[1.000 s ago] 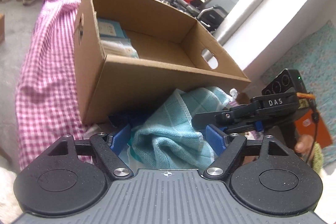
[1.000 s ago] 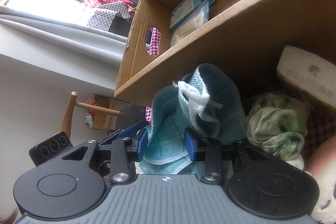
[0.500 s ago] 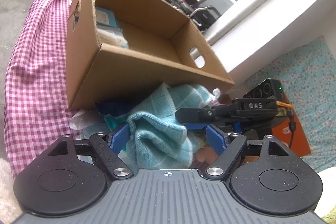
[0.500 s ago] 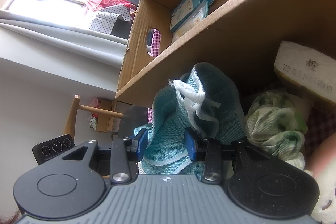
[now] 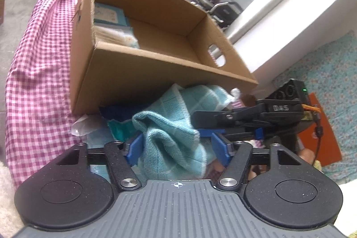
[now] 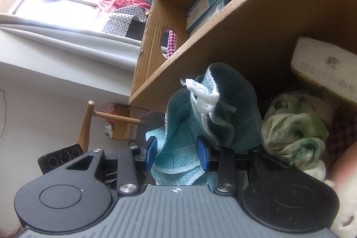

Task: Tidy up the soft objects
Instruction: 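Raise the teal towel with both grippers over the cardboard box rim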

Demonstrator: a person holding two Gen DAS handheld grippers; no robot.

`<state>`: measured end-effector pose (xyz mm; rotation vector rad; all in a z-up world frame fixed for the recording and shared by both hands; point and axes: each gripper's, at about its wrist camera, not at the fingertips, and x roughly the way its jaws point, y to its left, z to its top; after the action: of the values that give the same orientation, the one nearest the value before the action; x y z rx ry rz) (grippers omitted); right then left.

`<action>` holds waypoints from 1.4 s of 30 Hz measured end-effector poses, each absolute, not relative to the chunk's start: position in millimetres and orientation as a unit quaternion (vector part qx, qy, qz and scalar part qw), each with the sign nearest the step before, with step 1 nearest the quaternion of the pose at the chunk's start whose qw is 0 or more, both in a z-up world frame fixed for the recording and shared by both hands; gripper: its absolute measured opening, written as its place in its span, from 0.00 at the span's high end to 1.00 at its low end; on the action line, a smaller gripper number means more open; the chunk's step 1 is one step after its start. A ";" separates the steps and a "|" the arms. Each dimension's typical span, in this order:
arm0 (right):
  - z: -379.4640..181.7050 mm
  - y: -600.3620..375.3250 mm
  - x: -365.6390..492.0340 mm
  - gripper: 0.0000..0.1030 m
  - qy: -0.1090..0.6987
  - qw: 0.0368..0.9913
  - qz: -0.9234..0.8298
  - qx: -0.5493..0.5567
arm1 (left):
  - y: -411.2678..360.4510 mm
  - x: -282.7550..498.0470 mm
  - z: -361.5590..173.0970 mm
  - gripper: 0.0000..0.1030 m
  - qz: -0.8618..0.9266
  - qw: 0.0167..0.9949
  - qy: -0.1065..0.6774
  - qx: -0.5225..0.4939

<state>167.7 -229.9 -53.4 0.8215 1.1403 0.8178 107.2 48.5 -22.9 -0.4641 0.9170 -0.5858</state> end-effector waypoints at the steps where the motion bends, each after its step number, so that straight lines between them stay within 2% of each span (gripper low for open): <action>1: -55.2 -231.6 168.5 0.60 0.510 0.684 0.366 0.372 | 48.8 109.2 -25.0 0.46 -0.268 0.829 0.437 -0.222; 5: -59.8 -236.7 170.2 0.60 0.509 0.672 0.369 0.392 | 57.4 114.0 -32.3 0.47 -0.265 0.810 0.448 -0.270; 9: -63.6 -239.7 173.0 0.60 0.510 0.663 0.368 0.405 | 68.5 114.3 -39.4 0.41 -0.275 0.787 0.448 -0.325; 13: -69.2 -243.3 175.0 0.60 0.511 0.654 0.369 0.418 | 80.7 115.0 -48.9 0.40 -0.270 0.763 0.447 -0.382; 17: -70.7 -244.5 173.8 0.60 0.509 0.650 0.369 0.426 | 83.5 113.9 -51.3 0.42 -0.253 0.767 0.448 -0.384; 22: -77.4 -250.2 174.4 0.60 0.510 0.638 0.359 0.451 | 75.9 114.0 -44.2 0.52 -0.239 0.782 0.447 -0.363; 26: -79.6 -253.0 173.6 0.60 0.506 0.631 0.357 0.468 | 73.6 115.7 -44.5 0.64 -0.226 0.784 0.458 -0.354; 29: -80.6 -254.5 171.0 0.60 0.505 0.632 0.355 0.469 | 70.4 115.4 -41.9 0.77 -0.213 0.791 0.466 -0.333; 32: -74.5 -257.9 165.4 0.58 0.497 0.643 0.350 0.465 | 68.5 117.8 -37.0 0.82 -0.213 0.786 0.467 -0.345; 34: -68.1 -263.9 158.4 0.56 0.487 0.648 0.352 0.467 | 71.1 118.8 -32.4 0.83 -0.215 0.783 0.466 -0.352; 36: -62.5 -268.6 151.0 0.43 0.477 0.649 0.358 0.473 | 68.6 121.1 -25.6 0.84 -0.221 0.781 0.462 -0.357; 39: -62.6 -274.8 138.4 0.32 0.463 0.633 0.372 0.496 | 61.6 124.2 -15.1 0.84 -0.224 0.792 0.452 -0.343; 42: -79.1 -273.9 125.0 0.30 0.466 0.596 0.376 0.535 | 54.5 126.1 -10.7 0.84 -0.230 0.793 0.449 -0.342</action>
<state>125.0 -273.9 -79.1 1.2417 1.0815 0.8729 126.1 54.5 -10.7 -0.7363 0.9649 -0.4947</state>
